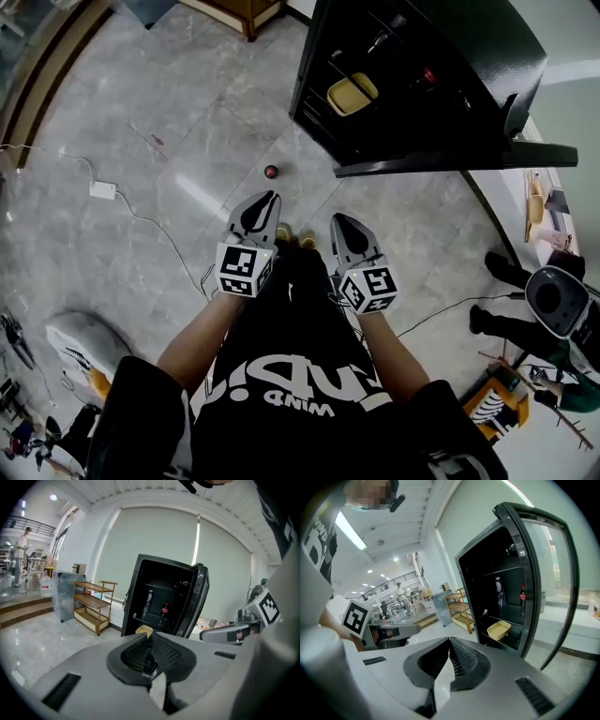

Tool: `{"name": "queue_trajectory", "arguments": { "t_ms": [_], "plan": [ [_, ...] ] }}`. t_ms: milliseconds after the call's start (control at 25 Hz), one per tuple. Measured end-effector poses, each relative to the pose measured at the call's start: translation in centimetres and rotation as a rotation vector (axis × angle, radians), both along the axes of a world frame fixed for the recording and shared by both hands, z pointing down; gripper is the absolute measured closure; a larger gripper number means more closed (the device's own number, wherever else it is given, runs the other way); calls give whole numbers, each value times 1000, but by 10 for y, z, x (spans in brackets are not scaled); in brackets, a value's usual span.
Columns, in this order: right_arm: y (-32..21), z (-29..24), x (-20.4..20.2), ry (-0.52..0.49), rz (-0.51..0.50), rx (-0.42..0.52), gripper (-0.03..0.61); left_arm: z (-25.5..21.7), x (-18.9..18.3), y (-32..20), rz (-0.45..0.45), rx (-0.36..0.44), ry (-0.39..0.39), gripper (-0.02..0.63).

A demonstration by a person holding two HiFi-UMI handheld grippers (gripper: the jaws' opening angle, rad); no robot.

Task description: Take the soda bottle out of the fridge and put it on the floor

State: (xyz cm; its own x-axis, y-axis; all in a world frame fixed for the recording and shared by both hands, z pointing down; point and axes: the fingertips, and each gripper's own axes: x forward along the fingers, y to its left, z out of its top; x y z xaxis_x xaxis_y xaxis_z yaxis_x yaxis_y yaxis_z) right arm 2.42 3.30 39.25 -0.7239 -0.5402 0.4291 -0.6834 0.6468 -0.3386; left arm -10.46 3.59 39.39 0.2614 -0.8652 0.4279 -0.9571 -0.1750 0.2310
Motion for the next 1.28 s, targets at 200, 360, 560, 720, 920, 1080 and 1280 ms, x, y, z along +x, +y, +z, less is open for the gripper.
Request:
{"name": "queue_trajectory", "arguments": {
  "t_ms": [200, 360, 560, 720, 920, 1080, 1280],
  "plan": [
    [-5, -47, 17, -26, -10, 38, 554, -45, 9, 4, -9, 10, 12, 606],
    [-13, -83, 26, -35, -43, 90, 554, -81, 6, 14, -18, 23, 19, 606],
    [-10, -120, 36, -56, -80, 142, 554, -120, -9, 37, -53, 35, 23, 606],
    [0, -137, 45, -70, -98, 163, 554, -148, -26, 57, -97, 57, 26, 606],
    [7, -155, 53, -90, -64, 175, 554, -173, -44, 84, -138, 100, 8, 606],
    [12, -168, 56, -112, -40, 177, 554, -179, -47, 95, -172, 121, 29, 606],
    [14, -176, 55, -110, -29, 206, 554, -179, -34, 94, -177, 151, 55, 606]
  ]
}}
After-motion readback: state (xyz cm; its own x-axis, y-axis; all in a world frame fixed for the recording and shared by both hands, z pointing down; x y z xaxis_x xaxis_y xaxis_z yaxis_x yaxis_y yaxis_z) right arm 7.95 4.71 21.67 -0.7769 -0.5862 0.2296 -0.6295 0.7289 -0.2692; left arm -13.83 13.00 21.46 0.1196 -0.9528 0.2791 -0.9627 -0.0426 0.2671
